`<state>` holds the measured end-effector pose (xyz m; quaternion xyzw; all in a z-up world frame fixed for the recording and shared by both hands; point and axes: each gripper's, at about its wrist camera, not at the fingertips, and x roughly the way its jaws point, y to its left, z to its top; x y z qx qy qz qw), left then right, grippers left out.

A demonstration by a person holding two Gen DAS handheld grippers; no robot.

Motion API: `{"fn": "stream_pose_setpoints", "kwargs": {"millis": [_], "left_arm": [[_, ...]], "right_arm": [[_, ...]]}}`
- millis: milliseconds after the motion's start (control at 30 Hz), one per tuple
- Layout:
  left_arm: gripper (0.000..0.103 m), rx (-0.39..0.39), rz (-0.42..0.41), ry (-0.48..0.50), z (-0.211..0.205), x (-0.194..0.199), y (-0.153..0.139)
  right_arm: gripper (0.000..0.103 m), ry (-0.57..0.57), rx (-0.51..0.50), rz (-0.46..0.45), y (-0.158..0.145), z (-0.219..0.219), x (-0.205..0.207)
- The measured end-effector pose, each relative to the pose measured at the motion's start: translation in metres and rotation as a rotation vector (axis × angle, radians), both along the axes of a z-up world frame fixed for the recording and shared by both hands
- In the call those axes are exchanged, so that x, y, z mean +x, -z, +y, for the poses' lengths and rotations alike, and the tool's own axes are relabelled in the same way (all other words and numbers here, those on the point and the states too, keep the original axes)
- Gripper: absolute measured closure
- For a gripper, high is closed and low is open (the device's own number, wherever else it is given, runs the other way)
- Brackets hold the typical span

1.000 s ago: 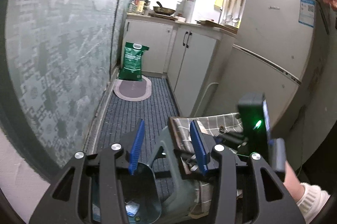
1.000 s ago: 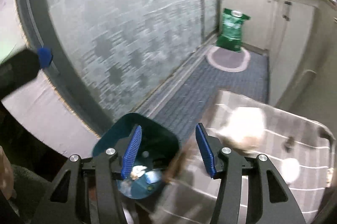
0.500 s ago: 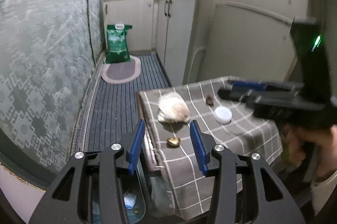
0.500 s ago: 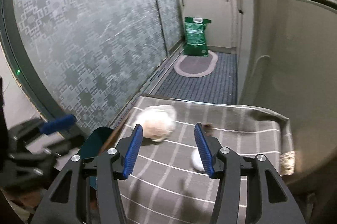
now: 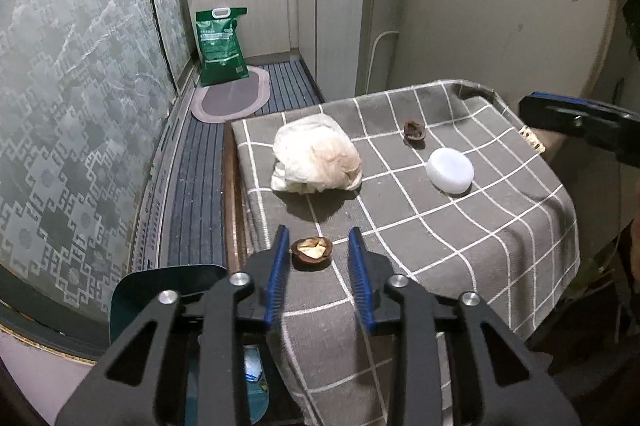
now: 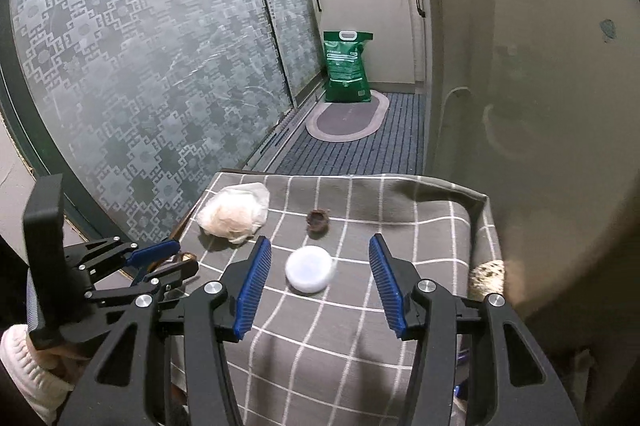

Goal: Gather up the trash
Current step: 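Grasp the brown walnut shell with the left gripper while the right gripper grasps the white round cap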

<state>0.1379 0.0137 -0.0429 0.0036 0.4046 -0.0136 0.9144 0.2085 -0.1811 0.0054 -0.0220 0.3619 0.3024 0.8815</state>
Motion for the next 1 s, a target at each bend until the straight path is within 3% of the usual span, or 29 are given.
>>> {"fn": "stream_pose_setpoints", "kwargs": {"millis": [133,367,667,1000], "left_arm": [[0.076,0.022,0.017,-0.003,-0.005,0.005,0.006],[0.080,-0.004,0.016,-0.001,-0.006,0.006,0.008],[0.080,-0.070,-0.049,0.015,0.011,-0.010,-0.014],[0.080,-0.118,-0.098,-0.004,0.038,-0.033,-0.036]], "right_arm": [[0.051,0.011,-0.015,-0.003,0.003,-0.008,0.001],[0.051,0.012,-0.032,0.004,0.003,-0.005,0.005],[0.051,-0.039,-0.153,0.029,0.032,0.034,0.008],[0.047,-0.018,-0.236,0.069,0.058,0.060,0.019]]}}
